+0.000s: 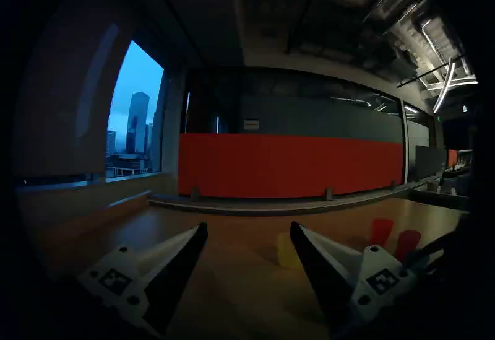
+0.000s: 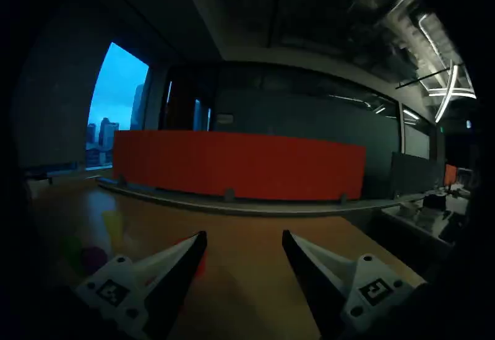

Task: Pour water

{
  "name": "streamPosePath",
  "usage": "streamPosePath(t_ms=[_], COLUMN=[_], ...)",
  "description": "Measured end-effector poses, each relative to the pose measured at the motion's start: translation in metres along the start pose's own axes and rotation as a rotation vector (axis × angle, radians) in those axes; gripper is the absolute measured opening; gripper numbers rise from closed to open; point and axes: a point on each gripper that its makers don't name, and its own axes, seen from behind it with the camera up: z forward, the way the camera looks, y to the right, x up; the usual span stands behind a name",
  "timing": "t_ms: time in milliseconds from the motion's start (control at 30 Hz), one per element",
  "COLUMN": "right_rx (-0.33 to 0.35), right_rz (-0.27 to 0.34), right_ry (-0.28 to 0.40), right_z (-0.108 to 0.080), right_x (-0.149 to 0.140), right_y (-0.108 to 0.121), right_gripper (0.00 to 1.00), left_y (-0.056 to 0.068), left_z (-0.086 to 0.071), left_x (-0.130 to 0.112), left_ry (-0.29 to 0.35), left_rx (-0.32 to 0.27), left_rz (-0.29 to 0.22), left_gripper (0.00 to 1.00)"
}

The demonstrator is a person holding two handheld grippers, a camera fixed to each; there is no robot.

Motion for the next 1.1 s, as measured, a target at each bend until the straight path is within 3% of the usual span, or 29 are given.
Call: streamPosePath(t_ms=[400, 700, 1100], right_rx=[-0.053, -0.066, -0.066], right_rz=[0.034, 0.037, 0.050], right_ry=[0.002, 0.001, -0.012], right_z=[-0.008, -0.012, -0.012], right_x=[-0.001, -0.002, -0.006], right_y=[0.014, 0.015, 0.013], right_gripper=[0.94, 0.94, 0.94], left_y=[-0.003, -0.009, -0.007], left_z=[0.003, 0.007, 0.013], left_x=[-0.026, -0.036, -0.054], left_ry=[-0.004, -0.010, -0.034], left_rx=[0.023, 0.034, 0.030], left_rz=[0.000, -0.009, 0.005], left_gripper=[0.99, 0.99, 0.99])
